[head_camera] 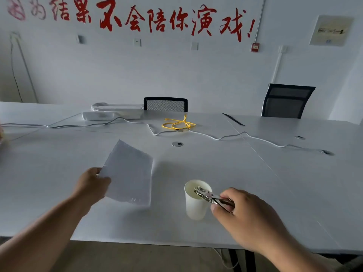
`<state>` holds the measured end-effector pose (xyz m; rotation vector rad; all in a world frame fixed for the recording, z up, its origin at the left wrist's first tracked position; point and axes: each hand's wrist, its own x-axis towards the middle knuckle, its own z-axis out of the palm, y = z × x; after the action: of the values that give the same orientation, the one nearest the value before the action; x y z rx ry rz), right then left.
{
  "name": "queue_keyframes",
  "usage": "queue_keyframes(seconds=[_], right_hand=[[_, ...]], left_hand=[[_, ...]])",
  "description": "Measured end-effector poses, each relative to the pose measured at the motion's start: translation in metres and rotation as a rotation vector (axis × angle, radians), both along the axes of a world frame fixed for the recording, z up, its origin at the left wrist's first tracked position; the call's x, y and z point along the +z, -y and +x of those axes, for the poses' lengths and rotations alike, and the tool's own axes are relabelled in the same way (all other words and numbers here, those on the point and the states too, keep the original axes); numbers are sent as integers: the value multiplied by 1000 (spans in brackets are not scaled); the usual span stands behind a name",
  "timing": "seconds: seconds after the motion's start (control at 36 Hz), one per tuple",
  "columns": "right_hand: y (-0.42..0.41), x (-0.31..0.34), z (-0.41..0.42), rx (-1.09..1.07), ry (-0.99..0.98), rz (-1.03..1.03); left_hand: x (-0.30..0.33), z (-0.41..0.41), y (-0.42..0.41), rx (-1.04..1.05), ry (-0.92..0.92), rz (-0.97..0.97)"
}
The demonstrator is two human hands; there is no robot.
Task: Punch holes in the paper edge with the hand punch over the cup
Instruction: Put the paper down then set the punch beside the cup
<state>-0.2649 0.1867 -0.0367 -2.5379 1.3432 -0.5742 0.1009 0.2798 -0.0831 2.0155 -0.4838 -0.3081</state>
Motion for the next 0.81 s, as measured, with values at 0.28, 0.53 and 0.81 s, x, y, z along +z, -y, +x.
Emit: queue_keyframes(seconds=[0.28, 0.53, 0.81], right_hand=[[24, -5, -17, -116, 237, 154], [56, -29, -27, -274, 333, 220], [94, -80, -40, -608, 8, 50]], left_hand=[[-14, -14, -9, -70, 458, 447], [-29, -115, 11, -613, 289, -9], [-35, -167, 44, -684, 322, 0]])
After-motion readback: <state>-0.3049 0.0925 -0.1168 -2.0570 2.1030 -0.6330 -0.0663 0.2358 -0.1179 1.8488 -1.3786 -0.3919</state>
